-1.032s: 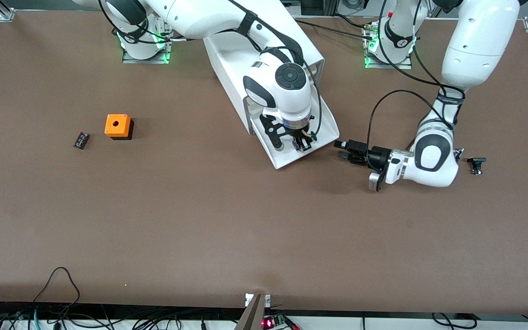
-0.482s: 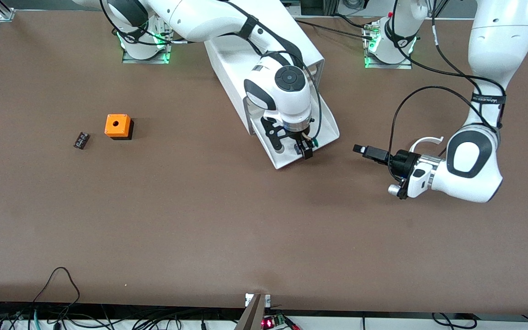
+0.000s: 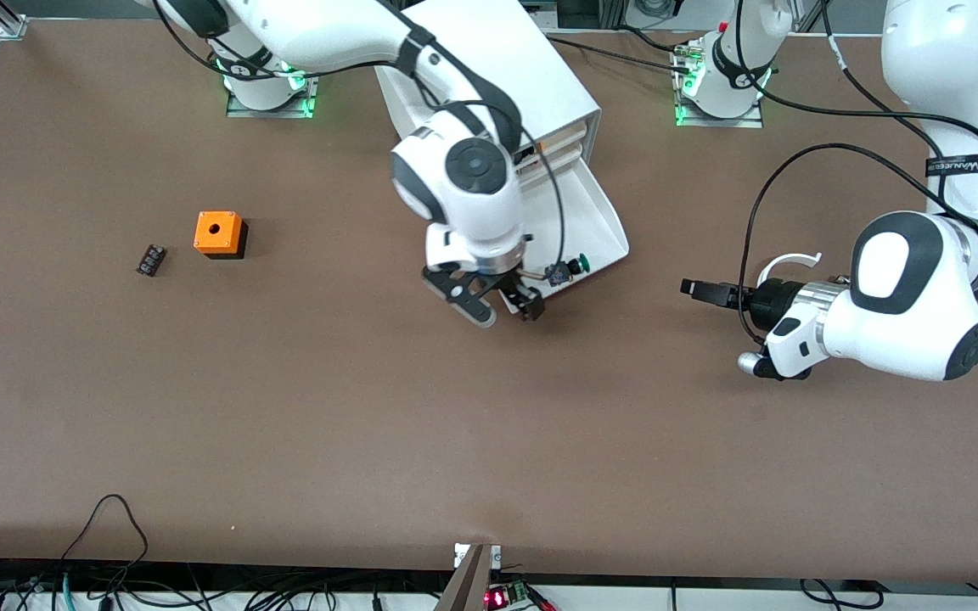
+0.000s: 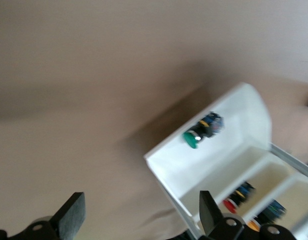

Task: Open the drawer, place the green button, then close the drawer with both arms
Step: 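Push the drawer front with the left gripper while the right gripper withdraws, then press the drawer fully shut with the left gripper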

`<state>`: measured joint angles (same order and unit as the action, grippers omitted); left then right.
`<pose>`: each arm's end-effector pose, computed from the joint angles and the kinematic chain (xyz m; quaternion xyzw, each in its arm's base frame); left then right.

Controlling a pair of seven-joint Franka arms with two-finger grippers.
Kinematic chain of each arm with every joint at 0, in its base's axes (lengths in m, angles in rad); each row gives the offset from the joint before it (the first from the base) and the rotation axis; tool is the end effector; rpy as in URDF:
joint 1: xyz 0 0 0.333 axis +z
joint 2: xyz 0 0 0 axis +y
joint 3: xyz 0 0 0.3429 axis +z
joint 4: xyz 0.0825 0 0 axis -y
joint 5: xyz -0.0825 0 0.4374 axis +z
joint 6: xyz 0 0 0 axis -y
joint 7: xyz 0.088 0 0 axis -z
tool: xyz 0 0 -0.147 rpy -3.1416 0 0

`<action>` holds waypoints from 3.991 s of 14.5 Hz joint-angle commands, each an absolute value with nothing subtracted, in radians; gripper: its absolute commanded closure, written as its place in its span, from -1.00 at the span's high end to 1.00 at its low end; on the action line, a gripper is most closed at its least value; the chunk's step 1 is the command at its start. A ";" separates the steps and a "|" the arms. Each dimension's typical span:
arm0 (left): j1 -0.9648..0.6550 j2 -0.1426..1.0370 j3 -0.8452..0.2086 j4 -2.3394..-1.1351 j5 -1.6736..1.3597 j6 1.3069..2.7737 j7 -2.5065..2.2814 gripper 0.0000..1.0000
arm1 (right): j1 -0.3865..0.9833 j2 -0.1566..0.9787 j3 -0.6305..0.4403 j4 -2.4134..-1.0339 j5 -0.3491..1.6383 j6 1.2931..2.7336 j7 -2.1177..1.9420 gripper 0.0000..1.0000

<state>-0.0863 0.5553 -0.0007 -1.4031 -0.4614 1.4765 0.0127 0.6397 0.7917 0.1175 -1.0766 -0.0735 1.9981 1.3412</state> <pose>0.6943 -0.1296 0.3359 0.9458 -0.0137 -0.2405 0.2176 0.6430 0.5570 0.3341 -0.9534 0.2941 -0.0282 0.0612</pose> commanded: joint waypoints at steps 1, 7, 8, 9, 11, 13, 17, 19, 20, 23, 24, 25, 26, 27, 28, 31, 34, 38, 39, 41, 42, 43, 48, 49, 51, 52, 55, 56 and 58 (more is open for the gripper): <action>-0.142 0.545 0.002 -1.384 -0.345 1.480 -0.138 1.00 | 0.553 0.723 0.132 -1.114 -0.038 1.915 1.079 1.00; -0.281 0.552 0.006 -1.557 -0.311 1.822 -0.428 1.00 | 0.341 0.643 0.126 -1.173 -0.038 1.890 0.581 1.00; -0.307 0.554 0.006 -1.595 -0.311 1.880 -0.470 1.00 | 0.319 0.632 0.123 -1.177 -0.038 1.887 0.510 1.00; -0.342 0.557 0.008 -1.636 -0.311 1.941 -0.512 1.00 | 0.298 0.621 0.114 -1.180 -0.038 1.882 0.470 1.00; -0.408 0.555 0.009 -1.672 -0.310 1.991 -0.627 1.00 | 0.264 0.585 0.091 -1.216 -0.043 1.868 0.439 1.00; -0.466 0.560 0.012 -1.680 -0.220 2.026 -0.708 1.00 | 0.255 0.540 0.054 -1.258 -0.038 1.867 0.346 1.00; -0.505 0.535 0.008 -1.791 -0.164 2.164 -0.799 1.00 | 0.242 0.431 -0.032 -1.368 -0.035 1.870 0.152 1.00; -0.511 0.522 0.000 -1.847 -0.164 2.230 -0.834 1.00 | 0.213 0.387 -0.041 -1.405 -0.025 1.868 0.092 1.00; -0.506 0.512 -0.020 -1.877 -0.166 2.271 -0.857 1.00 | 0.200 0.361 -0.041 -1.425 -0.014 1.861 0.080 1.00; -0.499 0.480 -0.057 -1.925 -0.183 2.312 -0.879 1.00 | 0.181 0.252 -0.046 -1.515 0.018 1.832 0.075 1.00; -0.499 0.477 -0.067 -1.927 -0.183 2.312 -0.894 1.00 | 0.181 0.208 -0.048 -1.557 0.018 1.829 0.075 1.00; -0.497 0.476 -0.086 -1.928 -0.183 2.310 -0.905 1.00 | 0.181 0.168 -0.052 -1.600 0.018 1.827 0.074 1.00; -0.497 0.472 -0.093 -1.930 -0.183 2.304 -0.914 1.00 | 0.181 0.128 -0.063 -1.636 0.018 1.827 0.074 1.00; -0.499 0.465 -0.104 -1.936 -0.184 2.303 -0.929 1.00 | 0.181 0.103 -0.070 -1.658 0.018 1.824 0.072 1.00; -0.497 0.462 -0.121 -1.947 -0.183 2.303 -0.940 1.00 | 0.181 0.088 -0.074 -1.660 0.018 1.813 0.074 1.00; -0.499 0.454 -0.165 -1.971 -0.183 2.303 -0.968 1.00 | 0.181 0.061 -0.084 -1.641 0.018 1.749 0.090 1.00; -0.494 0.448 -0.213 -1.979 -0.186 2.301 -1.011 1.00 | 0.181 0.069 -0.086 -1.597 0.014 1.726 0.086 1.00; -0.495 0.448 -0.267 -1.988 -0.186 2.301 -1.104 1.00 | 0.183 0.086 -0.086 -1.569 0.012 1.726 0.084 1.00; -0.494 0.448 -0.281 -1.994 -0.186 2.301 -1.106 1.00 | 0.181 0.086 -0.086 -1.568 0.006 1.726 0.083 1.00; -0.494 0.448 -0.296 -1.999 -0.186 2.301 -1.106 1.00 | 0.181 0.084 -0.086 -1.568 0.012 1.726 0.083 1.00; -0.497 0.448 -0.296 -2.003 -0.186 2.301 -1.108 1.00 | 0.181 0.083 -0.086 -1.566 0.012 1.726 0.087 1.00; -0.497 0.448 -0.304 -2.003 -0.189 2.301 -1.108 1.00 | 0.183 0.083 -0.086 -1.566 0.012 1.726 0.100 1.00; -0.495 0.451 -0.339 -2.003 -0.233 2.289 -1.108 1.00 | 0.183 0.089 -0.086 -1.563 0.006 1.724 0.118 1.00; -0.495 0.454 -0.341 -2.003 -0.233 2.289 -1.109 1.00 | 0.169 0.092 -0.084 -1.563 0.008 1.724 0.120 1.00; -0.499 0.456 -0.344 -2.003 -0.235 2.274 -1.114 1.00 | 0.067 0.091 0.018 -1.563 0.009 1.724 0.123 1.00; -0.502 0.456 -0.344 -2.002 -0.235 2.258 -1.114 1.00 | 0.004 0.089 0.085 -1.563 0.008 1.724 0.136 1.00; -0.500 0.453 -0.345 -1.999 -0.235 2.235 -1.114 1.00 | -0.020 0.086 0.107 -1.563 0.008 1.723 0.146 1.00; -0.499 0.453 -0.345 -1.994 -0.235 2.235 -1.114 1.00 | -0.018 0.086 0.104 -1.563 0.011 1.724 0.144 1.00; -0.492 0.445 -0.344 -1.987 -0.235 2.232 -1.109 1.00 | -0.017 0.086 0.104 -1.562 0.011 1.724 0.144 1.00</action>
<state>-0.5002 0.4872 -0.3338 -1.9716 -0.2045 2.2735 -1.1137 0.0034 0.0799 0.0831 -1.5858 -0.0010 1.7421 0.1284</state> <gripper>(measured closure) 0.000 0.000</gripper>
